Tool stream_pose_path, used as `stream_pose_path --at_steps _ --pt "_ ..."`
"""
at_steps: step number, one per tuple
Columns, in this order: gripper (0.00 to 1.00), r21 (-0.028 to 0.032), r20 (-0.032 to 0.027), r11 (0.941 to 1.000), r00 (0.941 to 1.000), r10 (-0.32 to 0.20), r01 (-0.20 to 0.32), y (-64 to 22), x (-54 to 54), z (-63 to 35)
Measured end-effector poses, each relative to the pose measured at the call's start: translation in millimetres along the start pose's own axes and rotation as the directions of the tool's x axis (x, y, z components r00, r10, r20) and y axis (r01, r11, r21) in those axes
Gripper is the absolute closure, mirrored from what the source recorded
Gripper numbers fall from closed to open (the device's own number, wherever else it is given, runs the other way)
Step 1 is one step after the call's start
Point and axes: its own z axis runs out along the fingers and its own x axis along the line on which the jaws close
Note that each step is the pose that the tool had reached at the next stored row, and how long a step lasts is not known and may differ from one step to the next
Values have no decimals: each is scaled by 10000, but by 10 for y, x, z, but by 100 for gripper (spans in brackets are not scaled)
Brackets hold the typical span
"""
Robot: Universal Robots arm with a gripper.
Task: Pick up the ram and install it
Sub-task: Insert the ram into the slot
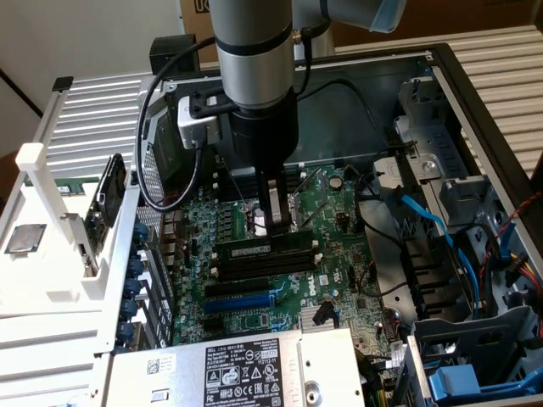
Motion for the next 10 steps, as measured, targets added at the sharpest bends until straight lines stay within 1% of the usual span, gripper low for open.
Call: stream_pose_path --at_steps 5,10 --pt "87 0 0 10000 10000 2 -2 3 1 33" --pt "87 -1 0 10000 10000 0 0 2 7 36"
